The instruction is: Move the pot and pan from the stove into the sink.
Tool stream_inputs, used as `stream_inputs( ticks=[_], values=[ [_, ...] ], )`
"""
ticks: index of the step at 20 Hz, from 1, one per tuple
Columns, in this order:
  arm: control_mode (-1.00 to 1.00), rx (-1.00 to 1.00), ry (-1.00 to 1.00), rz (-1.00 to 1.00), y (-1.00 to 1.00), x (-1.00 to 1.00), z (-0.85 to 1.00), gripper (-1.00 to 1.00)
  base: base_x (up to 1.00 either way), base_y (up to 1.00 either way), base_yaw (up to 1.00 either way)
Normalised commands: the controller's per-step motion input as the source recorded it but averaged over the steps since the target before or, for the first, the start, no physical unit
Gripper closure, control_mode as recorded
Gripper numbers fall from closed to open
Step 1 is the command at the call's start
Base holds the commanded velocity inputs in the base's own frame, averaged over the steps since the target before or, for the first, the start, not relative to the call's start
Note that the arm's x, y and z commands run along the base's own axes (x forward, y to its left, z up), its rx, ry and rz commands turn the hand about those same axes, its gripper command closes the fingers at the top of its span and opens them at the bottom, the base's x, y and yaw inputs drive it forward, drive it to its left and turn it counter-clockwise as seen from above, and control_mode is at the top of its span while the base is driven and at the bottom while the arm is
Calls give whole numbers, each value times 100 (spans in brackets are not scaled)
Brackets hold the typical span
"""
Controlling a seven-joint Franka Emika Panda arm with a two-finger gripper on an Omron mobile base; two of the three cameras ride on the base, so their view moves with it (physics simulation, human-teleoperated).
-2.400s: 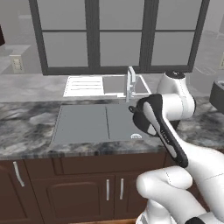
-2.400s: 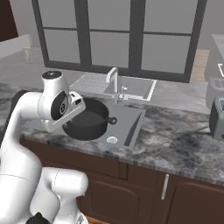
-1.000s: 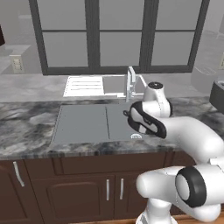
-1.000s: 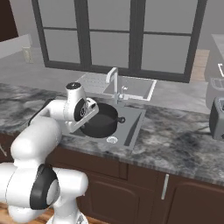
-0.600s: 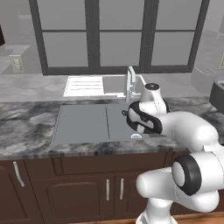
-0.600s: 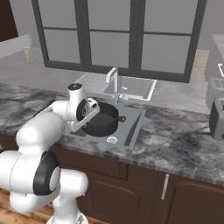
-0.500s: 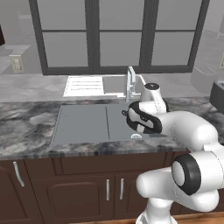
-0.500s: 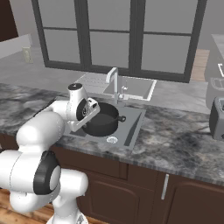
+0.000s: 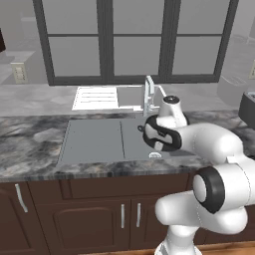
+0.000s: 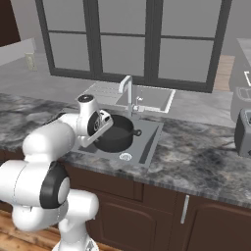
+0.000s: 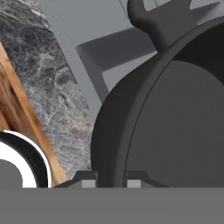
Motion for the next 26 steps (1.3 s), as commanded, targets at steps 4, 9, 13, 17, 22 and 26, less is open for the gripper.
stream_inputs(
  ticks=[4,9,13,17,22,26],
  values=[
    [-100,0,-2,0,-1,28,-17,100,0,0,0],
    [-100,0,-1,0,-1,18,-18,100,0,0,0],
    [-100,0,0,0,-3,20,-19,100,0,0,0],
    [-100,0,0,0,-5,22,-19,100,0,0,0],
    [-100,0,0,0,-6,24,-18,100,0,0,0],
    [-100,0,0,0,-4,18,-21,100,0,0,0]
  ],
)
